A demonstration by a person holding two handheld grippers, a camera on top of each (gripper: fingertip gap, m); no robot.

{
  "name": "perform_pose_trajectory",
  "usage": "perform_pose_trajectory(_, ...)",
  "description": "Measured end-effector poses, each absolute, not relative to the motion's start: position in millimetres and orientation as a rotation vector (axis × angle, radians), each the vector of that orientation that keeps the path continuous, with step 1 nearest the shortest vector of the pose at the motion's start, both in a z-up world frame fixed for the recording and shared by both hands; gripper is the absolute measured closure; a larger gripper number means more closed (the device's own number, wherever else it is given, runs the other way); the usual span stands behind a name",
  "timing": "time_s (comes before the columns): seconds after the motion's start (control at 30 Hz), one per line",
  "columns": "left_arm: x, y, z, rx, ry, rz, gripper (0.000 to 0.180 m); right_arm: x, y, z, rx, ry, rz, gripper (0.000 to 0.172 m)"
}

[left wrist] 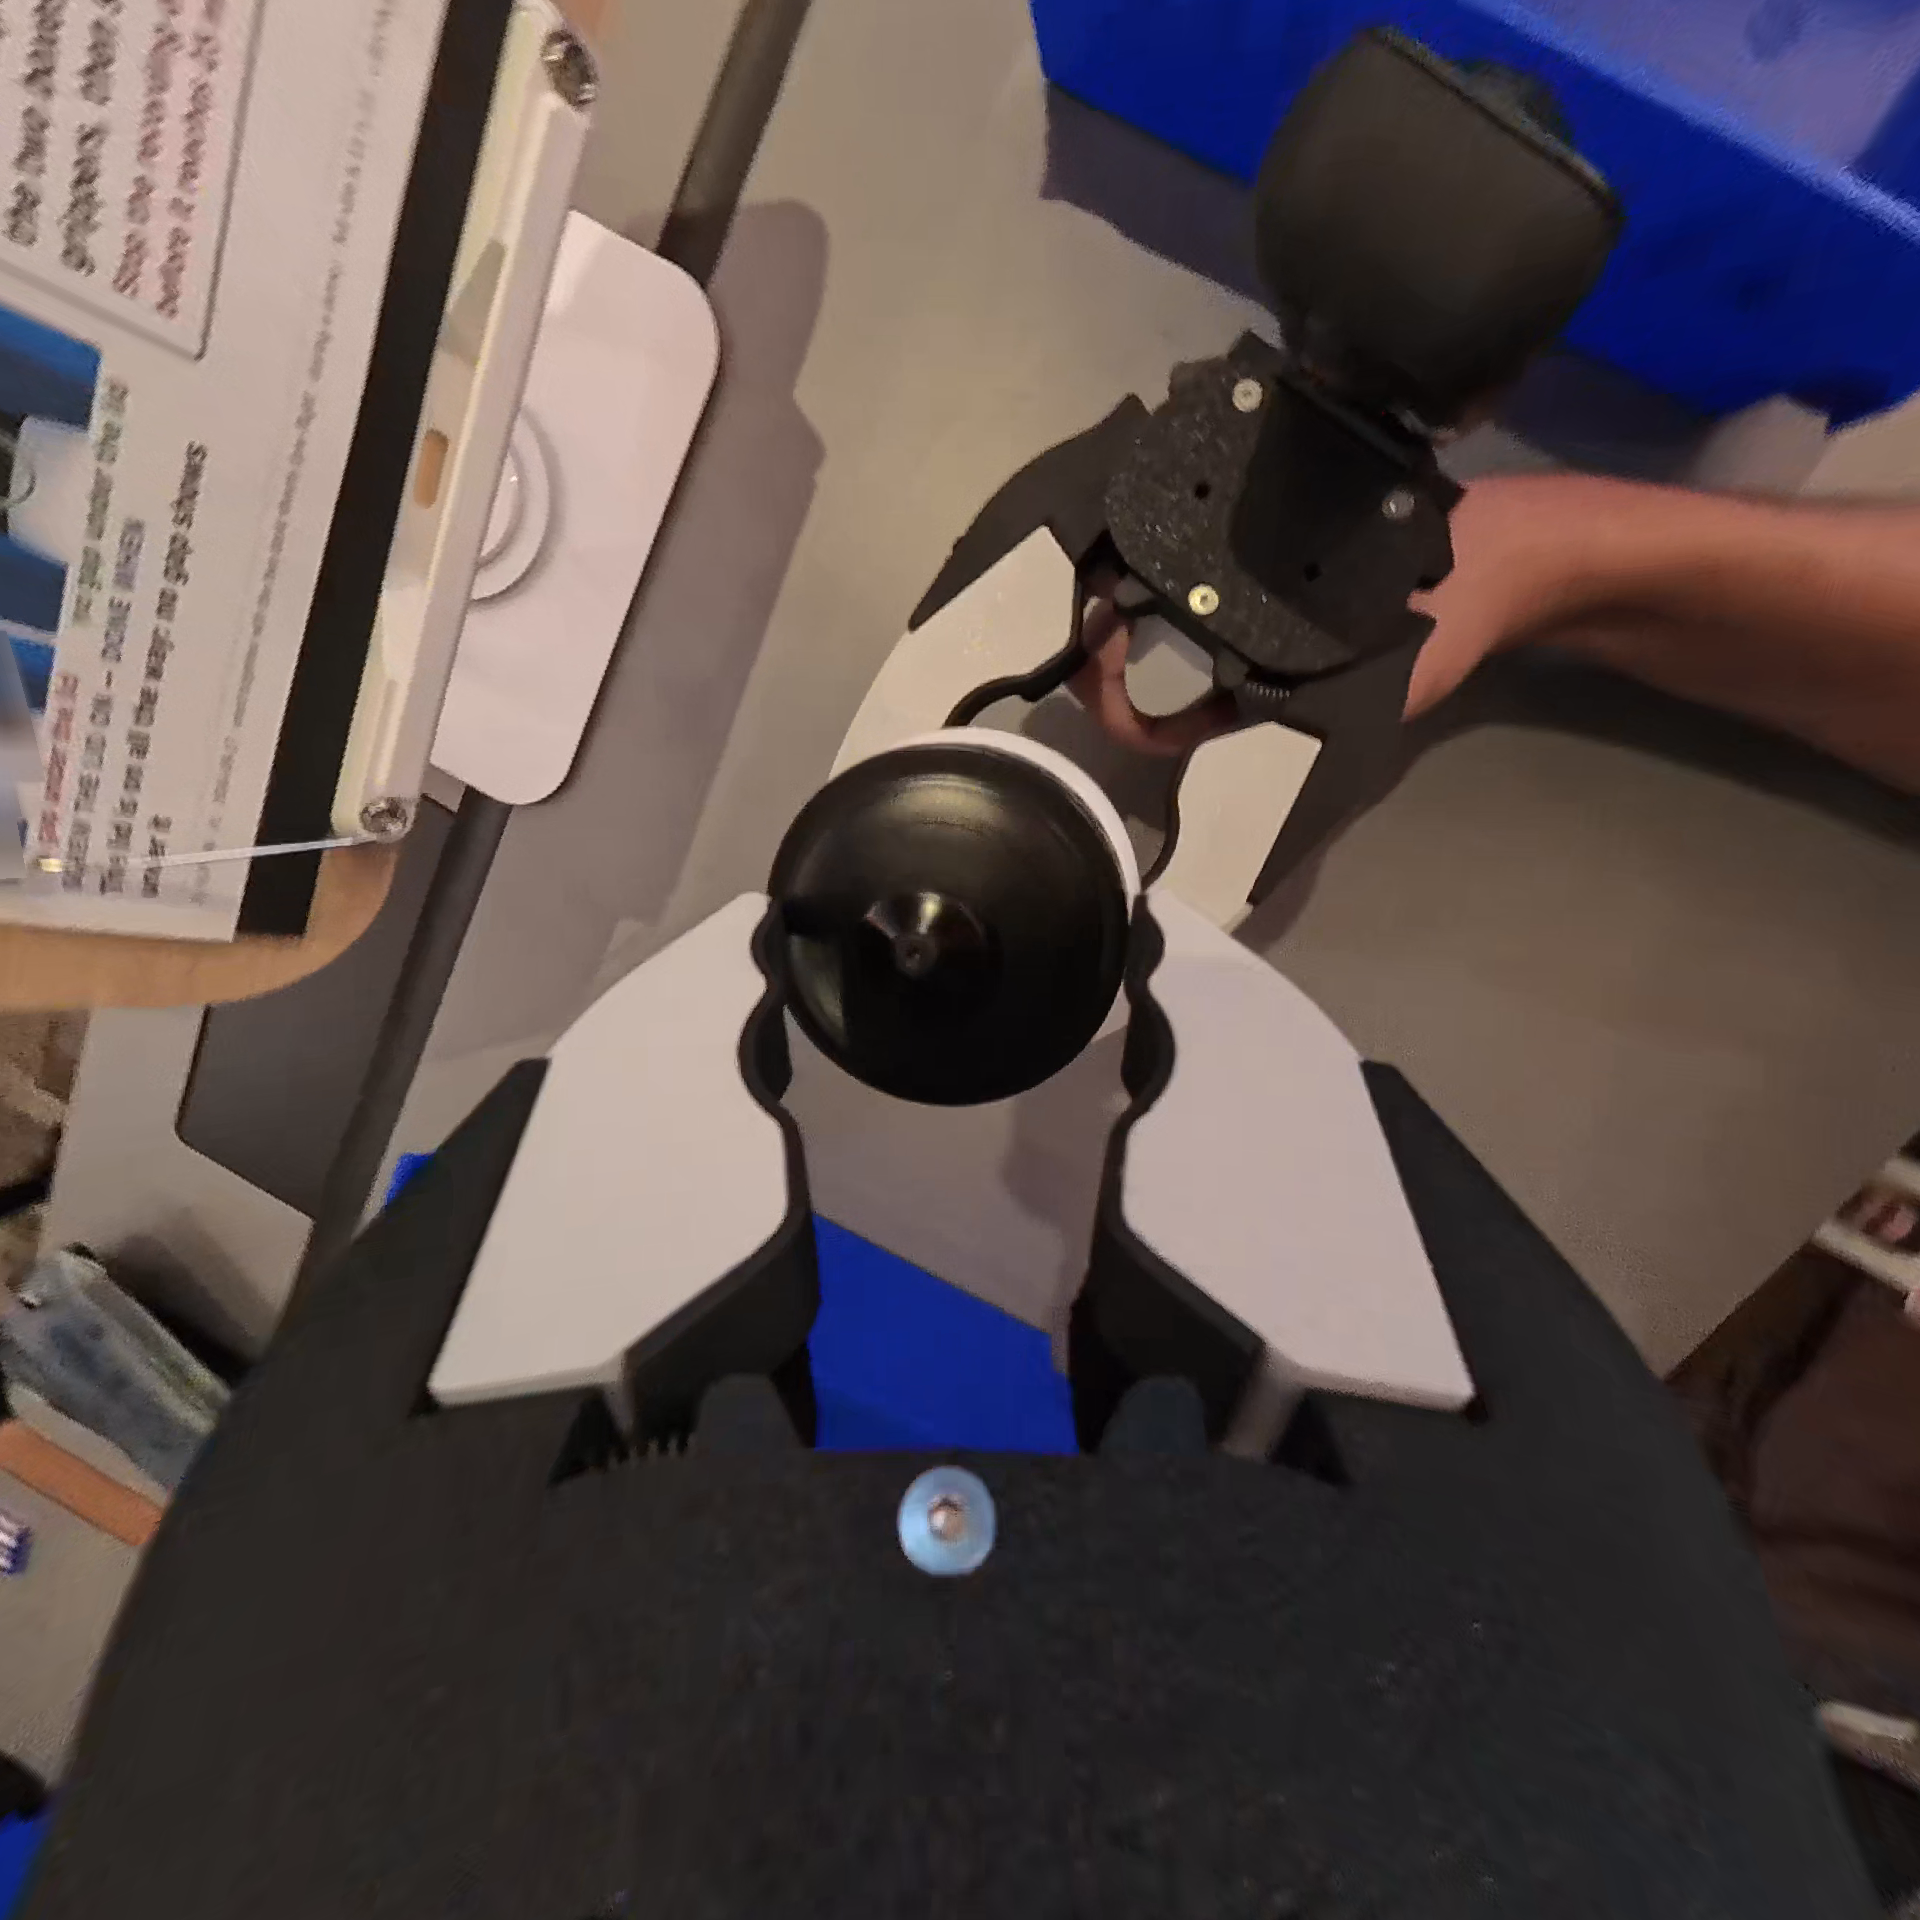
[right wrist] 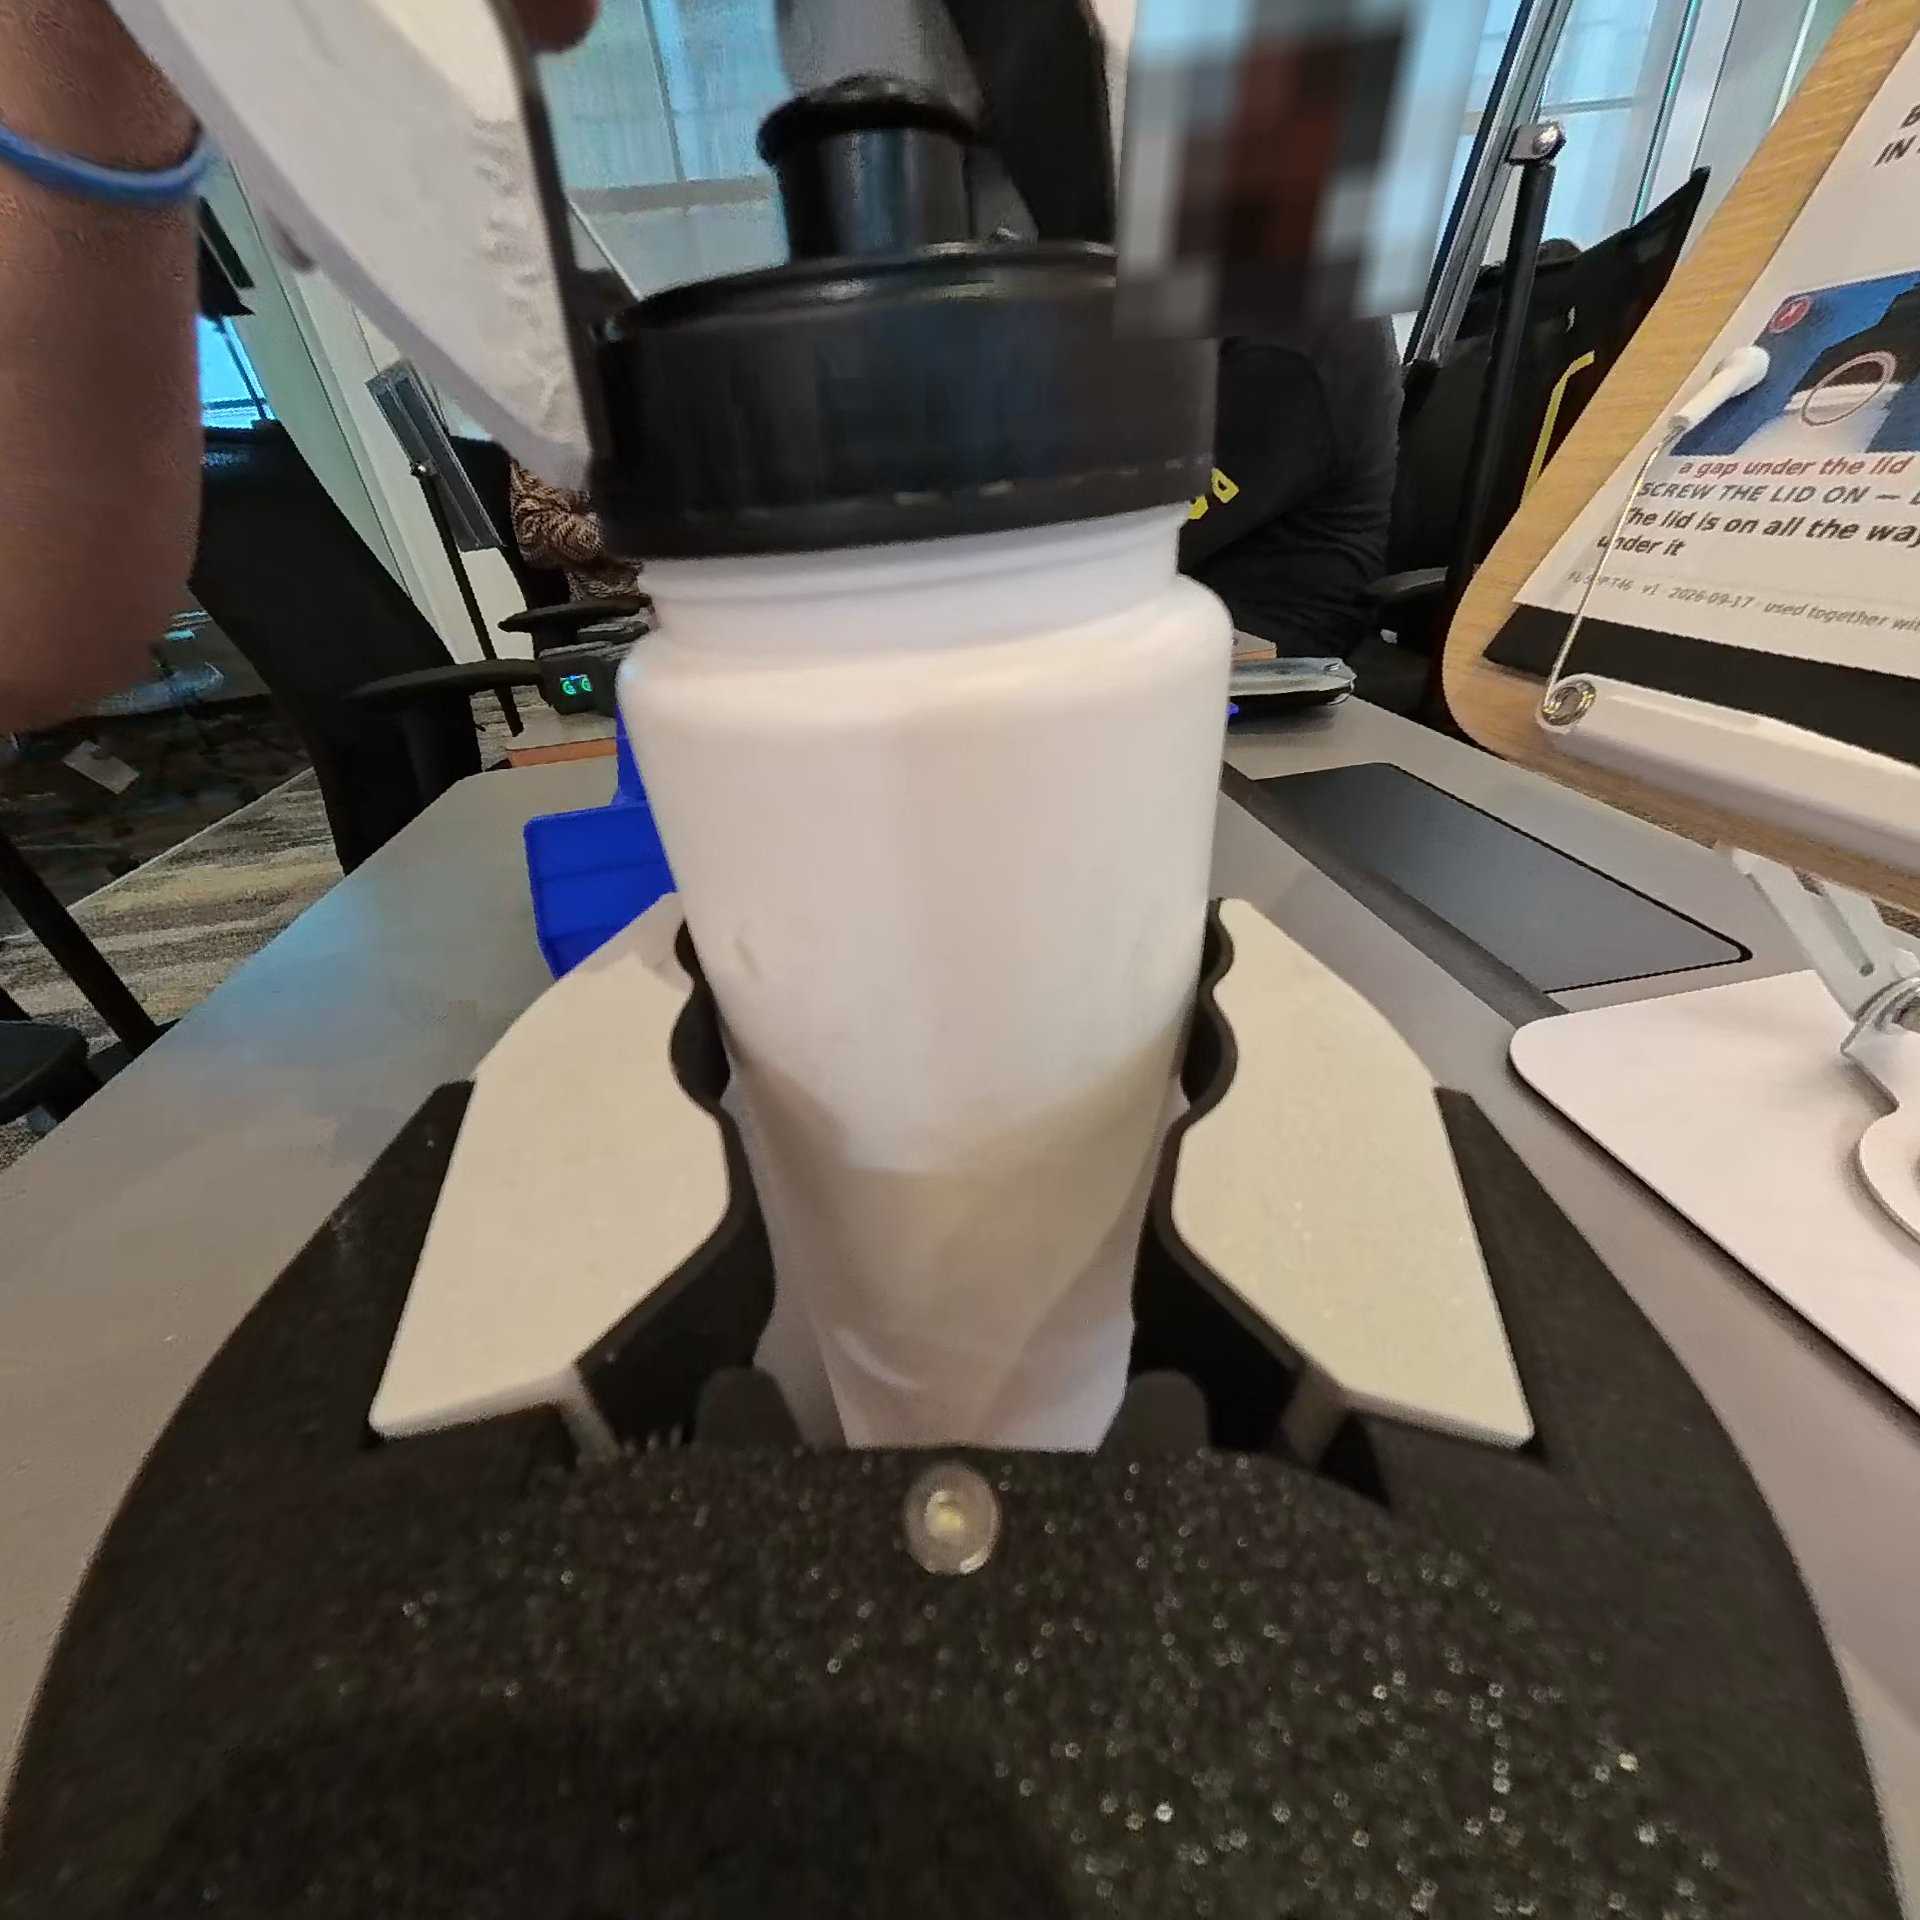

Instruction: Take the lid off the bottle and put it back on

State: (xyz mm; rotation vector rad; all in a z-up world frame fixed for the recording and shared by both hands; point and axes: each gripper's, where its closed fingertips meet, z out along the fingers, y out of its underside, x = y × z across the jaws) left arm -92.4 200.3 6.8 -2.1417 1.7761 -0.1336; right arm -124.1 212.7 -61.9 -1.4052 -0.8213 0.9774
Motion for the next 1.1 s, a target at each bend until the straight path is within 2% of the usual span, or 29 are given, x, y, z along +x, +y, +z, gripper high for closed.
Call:
perform_pose_trajectory(0.17, -94.9, 198.5, 6.2, -1.967, 2.061, -0.095, 0.119, -124.9, 212.2, -62.0, -1.403, -0.825, 0.981, 0.085)
perform_pose_trajectory(0.3, -97.1, 197.1, 9.9, -2.011, 2.062, -0.075, 0.118, -127.1, 211.9, -62.0, -1.401, -0.825, 0.986, 0.085)
perform_pose_trajectory(0.37, -96.1, 199.2, 17.5, -2.056, 1.972, -0.079, 0.089, -126.2, 211.6, -62.2, -1.4, -0.827, 0.987, 0.085)
perform_pose_trajectory(0.4, -96.0, 201.4, 21.3, -2.108, 1.898, -0.089, 0.081, -125.8, 211.7, -62.3, -1.403, -0.829, 0.983, 0.085)
perform_pose_trajectory(0.53, -103.5, 200.6, 13.3, -2.537, 1.5, -0.175, 0.082, -126.1, 212.6, -62.6, -1.411, -0.829, 0.972, 0.085)
perform_pose_trajectory(0.6, -110.5, 201.8, 3.1, -2.576, 1.483, -0.069, 0.08, -126.6, 213.0, -62.6, -1.411, -0.826, 0.971, 0.085)
perform_pose_trajectory(0.7, -116.3, 205.3, -0.9, -2.564, 1.497, 0.082, 0.084, -126.5, 213.1, -62.7, -1.414, -0.829, 0.968, 0.085)
perform_pose_trajectory(0.9, -104.0, 197.6, 3.9, -2.576, 1.545, 0.034, 0.114, -127.1, 213.3, -62.8, -1.415, -0.828, 0.965, 0.085)
perform_pose_trajectory(1.1, -105.8, 199.1, 3.9, -2.395, 1.91, 0.095, 0.114, -126.9, 212.9, -63.0, -1.416, -0.833, 0.966, 0.085)
